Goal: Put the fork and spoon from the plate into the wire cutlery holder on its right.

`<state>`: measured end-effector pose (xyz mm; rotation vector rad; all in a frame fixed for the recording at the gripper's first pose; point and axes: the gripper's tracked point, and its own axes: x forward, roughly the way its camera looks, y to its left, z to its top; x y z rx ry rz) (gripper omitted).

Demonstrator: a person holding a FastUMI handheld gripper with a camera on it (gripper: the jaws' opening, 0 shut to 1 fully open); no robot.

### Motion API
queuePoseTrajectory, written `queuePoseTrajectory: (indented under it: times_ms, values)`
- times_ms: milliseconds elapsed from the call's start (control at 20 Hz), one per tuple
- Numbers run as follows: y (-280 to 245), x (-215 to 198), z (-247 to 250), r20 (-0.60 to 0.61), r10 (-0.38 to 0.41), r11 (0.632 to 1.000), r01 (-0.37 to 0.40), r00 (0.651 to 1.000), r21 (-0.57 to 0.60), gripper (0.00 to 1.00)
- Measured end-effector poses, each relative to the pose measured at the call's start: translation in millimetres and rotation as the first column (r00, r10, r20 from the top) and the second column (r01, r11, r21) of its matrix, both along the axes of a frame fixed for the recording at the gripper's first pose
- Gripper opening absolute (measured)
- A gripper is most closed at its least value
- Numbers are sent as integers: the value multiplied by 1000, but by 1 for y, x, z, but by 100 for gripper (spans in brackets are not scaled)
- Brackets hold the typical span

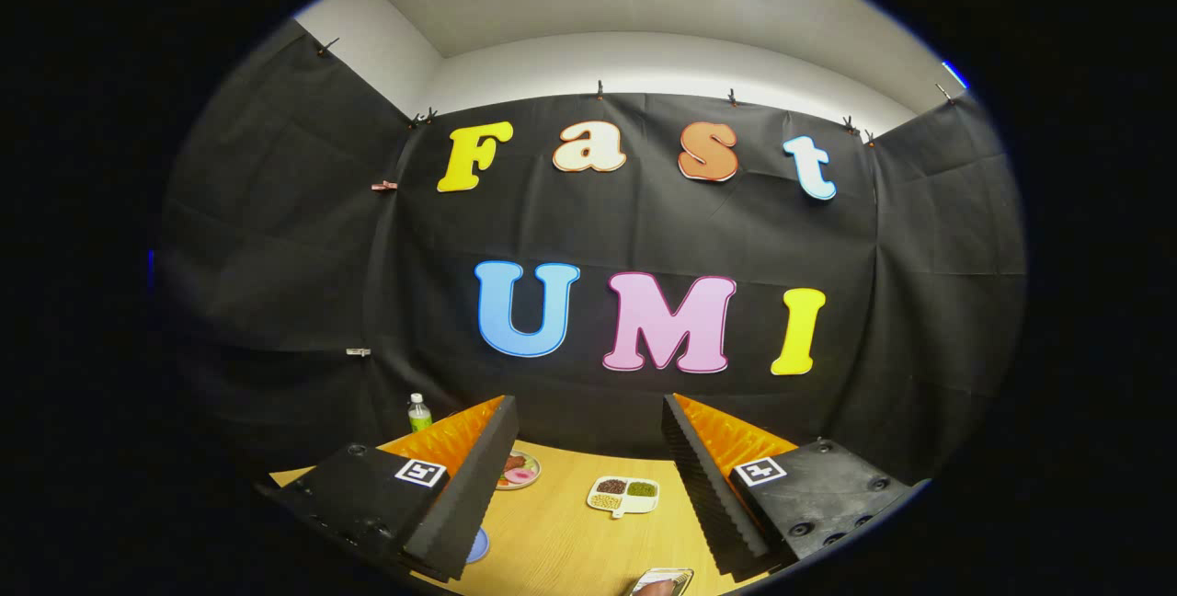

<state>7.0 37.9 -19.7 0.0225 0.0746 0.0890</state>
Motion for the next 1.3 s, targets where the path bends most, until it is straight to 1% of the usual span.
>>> queuePoseTrajectory:
  times_ms: [100,150,200,250,350,400,500,600,700,850,900,950,1000,1050,1150,1300]
  values:
    - [28,-2,-19,-75,85,996,-83,994,31,97]
    - [43,-4,-33,-124,135,990,-129,983,50,98]
    - [58,-7,-46,-173,182,982,-171,968,75,98]
    - [69,-9,-57,-212,212,976,-196,954,97,98]
    - [93,-12,-86,-296,263,963,-232,918,138,98]
    - [106,-15,-102,-341,290,956,-253,894,150,98]
    - [133,-23,-137,-435,335,942,-295,836,159,97]
    - [156,-31,-174,-529,370,928,-335,764,165,98]
    - [174,-37,-213,-619,388,917,-351,683,188,98]
    - [196,-45,-275,-734,392,912,-340,555,230,98]
    - [202,-47,-295,-768,385,913,-335,512,234,97]
    - [207,-50,-312,-796,377,914,-330,474,236,89]
    - [213,-52,-329,-820,365,917,-320,440,236,84]
    - [219,-52,-345,-841,357,920,-312,408,239,78]
    - [229,-49,-373,-869,332,929,-289,367,232,70]
    - [238,-51,-409,-909,280,948,-238,308,212,70]
